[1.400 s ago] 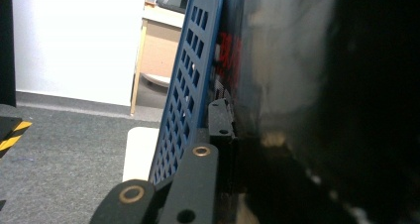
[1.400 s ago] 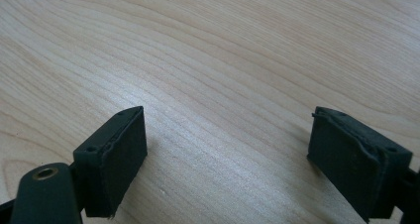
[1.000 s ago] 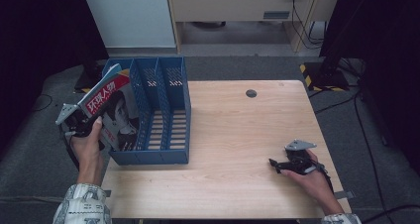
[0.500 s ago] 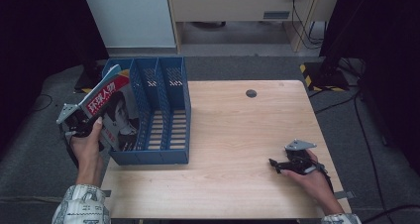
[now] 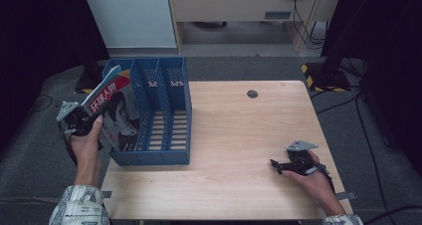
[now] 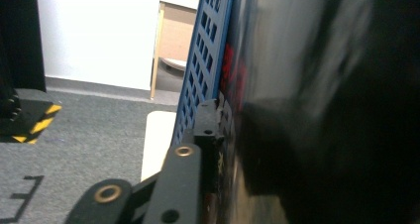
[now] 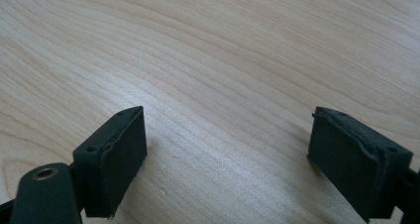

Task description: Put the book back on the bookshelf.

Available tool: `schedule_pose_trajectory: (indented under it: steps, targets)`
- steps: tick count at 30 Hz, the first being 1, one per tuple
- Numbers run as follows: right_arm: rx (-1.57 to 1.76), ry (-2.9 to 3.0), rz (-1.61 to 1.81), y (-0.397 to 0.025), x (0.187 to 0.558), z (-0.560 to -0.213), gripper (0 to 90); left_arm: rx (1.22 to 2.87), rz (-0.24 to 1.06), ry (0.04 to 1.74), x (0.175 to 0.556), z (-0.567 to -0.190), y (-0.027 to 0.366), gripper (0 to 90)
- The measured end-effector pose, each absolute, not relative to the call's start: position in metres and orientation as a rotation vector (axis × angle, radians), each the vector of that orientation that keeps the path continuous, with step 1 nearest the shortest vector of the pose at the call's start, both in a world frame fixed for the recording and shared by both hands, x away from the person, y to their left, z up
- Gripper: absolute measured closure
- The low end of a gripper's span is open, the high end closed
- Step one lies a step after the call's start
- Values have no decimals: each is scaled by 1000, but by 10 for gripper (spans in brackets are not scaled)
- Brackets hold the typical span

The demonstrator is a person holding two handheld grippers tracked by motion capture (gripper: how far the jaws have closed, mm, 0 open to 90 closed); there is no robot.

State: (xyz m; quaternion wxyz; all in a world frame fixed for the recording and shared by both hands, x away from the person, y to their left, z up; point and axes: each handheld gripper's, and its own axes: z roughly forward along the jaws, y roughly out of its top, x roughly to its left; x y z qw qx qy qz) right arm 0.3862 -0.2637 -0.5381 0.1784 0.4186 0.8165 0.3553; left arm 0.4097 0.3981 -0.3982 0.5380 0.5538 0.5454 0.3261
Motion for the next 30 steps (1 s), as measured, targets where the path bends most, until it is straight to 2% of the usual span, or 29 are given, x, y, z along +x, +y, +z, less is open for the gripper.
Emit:
schedule_pose_trajectory:
  steps: [5,14,17,19,20,21,30]
  targets:
    - [1184,2309,1005,-264,386,-538,152,1302,786,1284,408,-389,399,660]
    - [1184,2309,1005,-264,386,-538,152,1326,829,1289,411,-375,396,652]
    - [1184,2310,1005,-264,386,-538,152,1329,826,1300,413,-373,396,681]
    - [1184,2310,1005,-264,386,-538,151,1328,804,1313,414,-372,396,767]
    - [1184,2310,1005,-264,386,-538,151,1325,793,1315,415,-372,397,767]
    - [1184,2309,1005,-264,386,-538,151,1328,781,1315,415,-371,397,835]
    - [1184,2310,1006,-264,386,-538,151,1293,792,1284,410,-372,399,865]
